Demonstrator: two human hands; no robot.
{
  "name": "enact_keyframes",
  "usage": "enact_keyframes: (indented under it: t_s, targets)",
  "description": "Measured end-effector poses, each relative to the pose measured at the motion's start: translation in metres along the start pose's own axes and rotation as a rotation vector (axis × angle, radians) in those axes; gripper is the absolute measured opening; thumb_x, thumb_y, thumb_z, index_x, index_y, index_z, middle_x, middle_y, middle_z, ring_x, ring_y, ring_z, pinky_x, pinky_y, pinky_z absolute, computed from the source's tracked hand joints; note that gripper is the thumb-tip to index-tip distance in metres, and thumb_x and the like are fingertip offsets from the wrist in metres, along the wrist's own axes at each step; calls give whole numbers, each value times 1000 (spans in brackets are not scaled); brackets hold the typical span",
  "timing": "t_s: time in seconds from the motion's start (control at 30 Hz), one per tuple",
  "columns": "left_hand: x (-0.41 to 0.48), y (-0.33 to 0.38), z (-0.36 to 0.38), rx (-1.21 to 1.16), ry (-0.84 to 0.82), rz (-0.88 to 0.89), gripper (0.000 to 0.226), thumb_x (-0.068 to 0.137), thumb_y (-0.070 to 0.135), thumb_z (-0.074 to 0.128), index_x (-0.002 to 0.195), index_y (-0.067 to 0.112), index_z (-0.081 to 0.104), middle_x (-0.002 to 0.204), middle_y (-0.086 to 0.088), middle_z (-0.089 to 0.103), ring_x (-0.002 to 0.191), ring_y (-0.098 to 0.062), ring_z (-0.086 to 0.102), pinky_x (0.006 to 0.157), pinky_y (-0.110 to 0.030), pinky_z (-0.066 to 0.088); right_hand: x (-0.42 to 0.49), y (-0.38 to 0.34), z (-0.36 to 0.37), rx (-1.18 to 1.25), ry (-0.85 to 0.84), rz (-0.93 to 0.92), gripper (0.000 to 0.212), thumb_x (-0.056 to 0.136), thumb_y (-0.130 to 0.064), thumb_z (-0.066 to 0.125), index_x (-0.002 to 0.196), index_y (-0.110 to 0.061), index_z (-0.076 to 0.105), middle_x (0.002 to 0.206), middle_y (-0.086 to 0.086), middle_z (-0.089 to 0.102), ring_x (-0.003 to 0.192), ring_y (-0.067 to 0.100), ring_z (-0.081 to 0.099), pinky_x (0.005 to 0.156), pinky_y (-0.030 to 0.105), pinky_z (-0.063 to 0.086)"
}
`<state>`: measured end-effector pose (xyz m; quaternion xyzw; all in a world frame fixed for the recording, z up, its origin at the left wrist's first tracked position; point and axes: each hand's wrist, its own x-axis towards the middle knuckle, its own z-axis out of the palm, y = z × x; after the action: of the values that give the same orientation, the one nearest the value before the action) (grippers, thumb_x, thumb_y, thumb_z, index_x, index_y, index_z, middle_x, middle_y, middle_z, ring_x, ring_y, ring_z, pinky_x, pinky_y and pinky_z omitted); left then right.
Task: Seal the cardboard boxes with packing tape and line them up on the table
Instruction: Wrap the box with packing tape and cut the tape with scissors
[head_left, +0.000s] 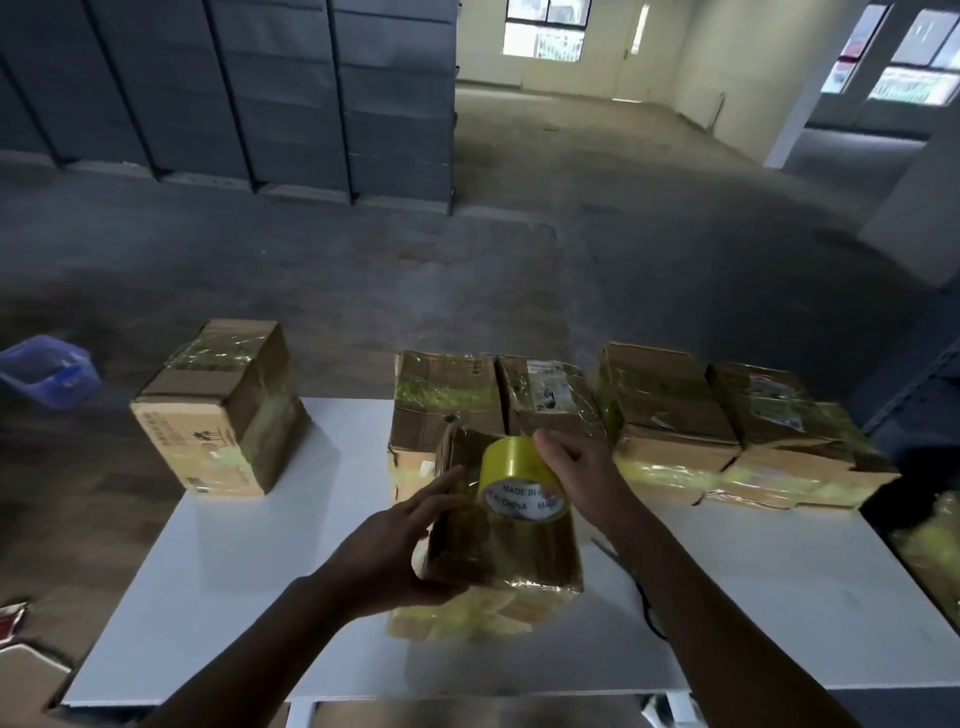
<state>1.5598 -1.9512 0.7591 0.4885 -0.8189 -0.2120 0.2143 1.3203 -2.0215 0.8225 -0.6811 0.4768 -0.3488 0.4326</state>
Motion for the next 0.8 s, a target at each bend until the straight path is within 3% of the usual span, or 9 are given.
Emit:
enact_keyframes:
  t_s: [0.1, 0.23, 0.37, 0.47, 0.53, 0.6, 0.63, 0.7, 0.8]
  targets:
    - [-12, -10, -4, 126, 123, 52, 84, 61, 66, 71, 133, 40, 38, 155, 29, 15, 118, -8, 56, 74, -19, 53, 3, -10, 19, -61, -38, 8, 36, 98, -36, 49, 65, -28, 62, 51, -13, 52, 49, 0, 50, 51, 16, 39]
    - [-23, -23, -11, 210, 111, -6, 85, 59, 72, 65, 132, 37, 41, 151, 19, 33, 115, -14, 60, 67, -20, 50, 13, -16, 21, -303, -63, -10, 43, 96, -39, 51, 66, -9, 60, 55, -3, 46, 50, 9, 43, 51, 23, 33]
    - [-30, -35, -13, 209, 90, 5, 85, 58, 67, 69, 132, 31, 44, 148, 10, 42, 114, -16, 59, 81, -22, 48, 9, -11, 19, -459, 0, -37, 43, 96, -35, 52, 56, -19, 51, 46, -7, 39, 40, 5, 35, 45, 25, 29]
    - [-26, -35, -27, 381, 12, 9, 90, 59, 73, 64, 132, 26, 43, 147, 2, 44, 127, -26, 50, 99, -39, 46, 11, -23, 39, -565, 36, -50, 47, 98, -34, 49, 52, -22, 43, 46, -6, 39, 42, 9, 36, 46, 27, 27]
    - [-20, -25, -34, 471, -58, 7, 108, 60, 81, 55, 145, 18, 31, 156, -2, 29, 143, -30, 26, 114, -48, 24, 15, -30, 49, -603, 50, -31, 49, 98, -36, 45, 52, -20, 43, 47, -5, 41, 43, 10, 38, 46, 27, 27]
    - [-12, -15, -28, 417, -90, -29, 124, 64, 79, 59, 154, 12, 5, 159, -3, -3, 147, -24, -5, 117, -42, -1, 16, -33, 51, -611, 56, -14, 49, 99, -35, 44, 52, -19, 43, 47, -5, 41, 43, 10, 37, 46, 27, 26]
    - [-7, -10, -21, 399, -104, -58, 128, 66, 77, 62, 153, 10, -4, 157, -4, -13, 146, -22, -13, 117, -39, -7, 15, -32, 51, -594, 55, -12, 49, 99, -34, 44, 53, -19, 42, 47, -5, 39, 44, 11, 35, 46, 27, 25]
    - [-1, -4, -5, 409, -101, -80, 131, 66, 76, 64, 152, 8, -6, 159, -8, -10, 147, -24, -11, 121, -42, -2, 13, -29, 49, -525, 43, -2, 46, 99, -31, 45, 54, -19, 42, 48, -6, 36, 44, 10, 31, 46, 26, 24]
    - [0, -5, 7, 450, -79, -78, 124, 58, 76, 66, 148, 2, 24, 153, -17, 31, 144, -33, 25, 113, -52, 31, 9, -20, 41, -286, -24, 25, 36, 98, -32, 50, 64, -20, 54, 54, -7, 44, 46, 6, 42, 46, 20, 32]
